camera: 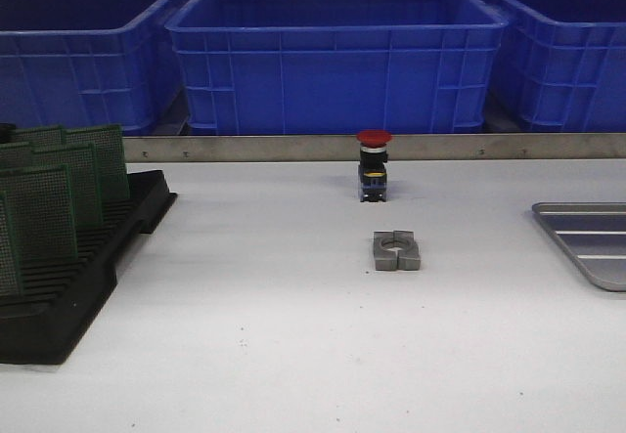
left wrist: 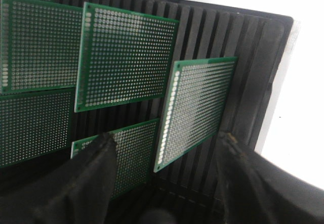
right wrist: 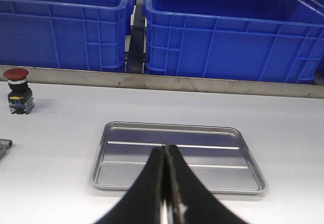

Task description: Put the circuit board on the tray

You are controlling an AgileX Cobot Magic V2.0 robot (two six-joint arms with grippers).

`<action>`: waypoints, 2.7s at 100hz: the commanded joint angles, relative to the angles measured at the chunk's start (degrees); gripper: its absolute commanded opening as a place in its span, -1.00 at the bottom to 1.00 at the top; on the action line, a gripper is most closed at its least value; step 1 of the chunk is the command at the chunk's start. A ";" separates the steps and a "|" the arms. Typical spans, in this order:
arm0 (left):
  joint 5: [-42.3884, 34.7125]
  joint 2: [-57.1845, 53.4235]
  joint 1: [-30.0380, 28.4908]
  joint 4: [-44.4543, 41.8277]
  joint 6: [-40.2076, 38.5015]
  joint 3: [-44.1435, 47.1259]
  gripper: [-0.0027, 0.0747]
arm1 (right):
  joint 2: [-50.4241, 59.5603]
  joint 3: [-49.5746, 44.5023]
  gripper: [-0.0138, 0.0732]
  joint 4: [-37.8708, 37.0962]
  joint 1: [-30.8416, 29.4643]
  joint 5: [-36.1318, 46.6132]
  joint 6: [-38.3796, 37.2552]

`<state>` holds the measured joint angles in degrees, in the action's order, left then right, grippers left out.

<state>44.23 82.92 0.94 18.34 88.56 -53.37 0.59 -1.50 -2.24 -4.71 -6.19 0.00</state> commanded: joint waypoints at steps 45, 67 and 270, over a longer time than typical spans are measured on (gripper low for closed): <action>-0.97 1.88 2.19 1.75 0.31 -1.89 -0.86 | 1.26 -0.03 -0.82 -0.59 -0.24 4.01 0.00; 5.71 1.78 2.08 1.75 0.31 -5.78 -0.98 | 1.26 -0.03 -0.82 -0.59 -0.24 4.01 0.00; 28.89 1.79 22.73 41.85 0.31 -19.63 -0.98 | -5.28 14.43 -0.82 1.08 -0.17 -13.49 0.00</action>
<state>69.72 86.46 23.14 56.07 89.45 -71.28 -1.07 6.81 -1.33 -4.71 -17.13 0.00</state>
